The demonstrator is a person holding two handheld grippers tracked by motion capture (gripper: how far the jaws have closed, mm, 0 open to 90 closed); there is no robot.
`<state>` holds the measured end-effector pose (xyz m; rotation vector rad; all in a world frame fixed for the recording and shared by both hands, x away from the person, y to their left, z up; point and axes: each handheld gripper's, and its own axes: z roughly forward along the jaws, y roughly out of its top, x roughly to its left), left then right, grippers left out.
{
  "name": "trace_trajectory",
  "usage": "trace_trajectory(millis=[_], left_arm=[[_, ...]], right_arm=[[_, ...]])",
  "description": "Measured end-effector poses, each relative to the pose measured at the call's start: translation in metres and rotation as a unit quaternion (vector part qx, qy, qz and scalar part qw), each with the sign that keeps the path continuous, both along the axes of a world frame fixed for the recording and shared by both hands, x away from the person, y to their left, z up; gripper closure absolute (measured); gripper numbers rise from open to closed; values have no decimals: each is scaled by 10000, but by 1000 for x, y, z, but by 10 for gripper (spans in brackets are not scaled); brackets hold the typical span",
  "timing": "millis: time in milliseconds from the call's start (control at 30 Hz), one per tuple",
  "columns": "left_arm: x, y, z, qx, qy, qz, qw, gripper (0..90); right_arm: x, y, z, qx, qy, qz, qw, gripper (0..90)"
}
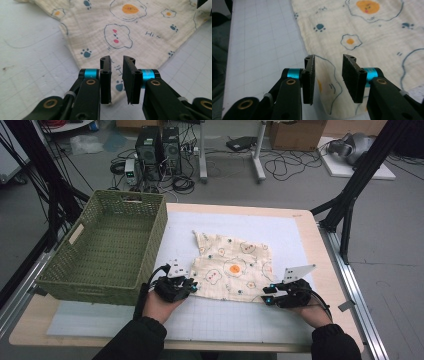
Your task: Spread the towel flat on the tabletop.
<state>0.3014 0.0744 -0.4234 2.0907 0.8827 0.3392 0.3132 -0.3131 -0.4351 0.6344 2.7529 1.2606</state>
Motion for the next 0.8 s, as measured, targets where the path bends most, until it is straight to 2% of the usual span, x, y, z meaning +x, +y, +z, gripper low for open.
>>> trace_trajectory(millis=[100, 133, 200, 233, 267, 300, 400, 533, 667, 767, 800], left_arm=[[8, -5, -9, 113, 134, -7, 9998, 723], [9, -6, -12, 124, 181, -20, 9998, 714], [11, -8, -18, 276, 232, -71, 9993, 724], [10, -9, -19, 285, 131, -56, 9995, 755], [10, -9, -19, 259, 165, -103, 9995, 838], [10, -9, -19, 269, 166, -94, 9995, 883], [8, -8, -16, 261, 256, -116, 9993, 895], [-8, 1, -10, 100, 267, -201, 9994, 895], [-28, 9, -4, 27, 257, -318, 9992, 895], [-40, 12, 0, -35, 267, -443, 9987, 894], [-41, 13, 1, -29, 222, -488, 9986, 890]], right_arm=[[2, 5, -8, -161, 76, 32, 9998, 629], [2, 5, -9, -120, 58, 38, 9999, 651], [3, 5, -9, -127, 51, -6, 9999, 706], [4, 5, -9, -121, 27, -18, 9999, 742], [4, 5, -10, -74, 66, 3, 10000, 799], [5, 6, -10, -31, 111, 31, 9999, 834], [4, 7, -10, 18, 106, 92, 9999, 874], [-2, 6, -6, 54, 116, 200, 9997, 875], [-14, 7, -3, 90, 83, 369, 9992, 874], [-22, 10, -2, 119, 212, 626, 9977, 863], [-24, 11, -1, 186, 247, 701, 9971, 827]])
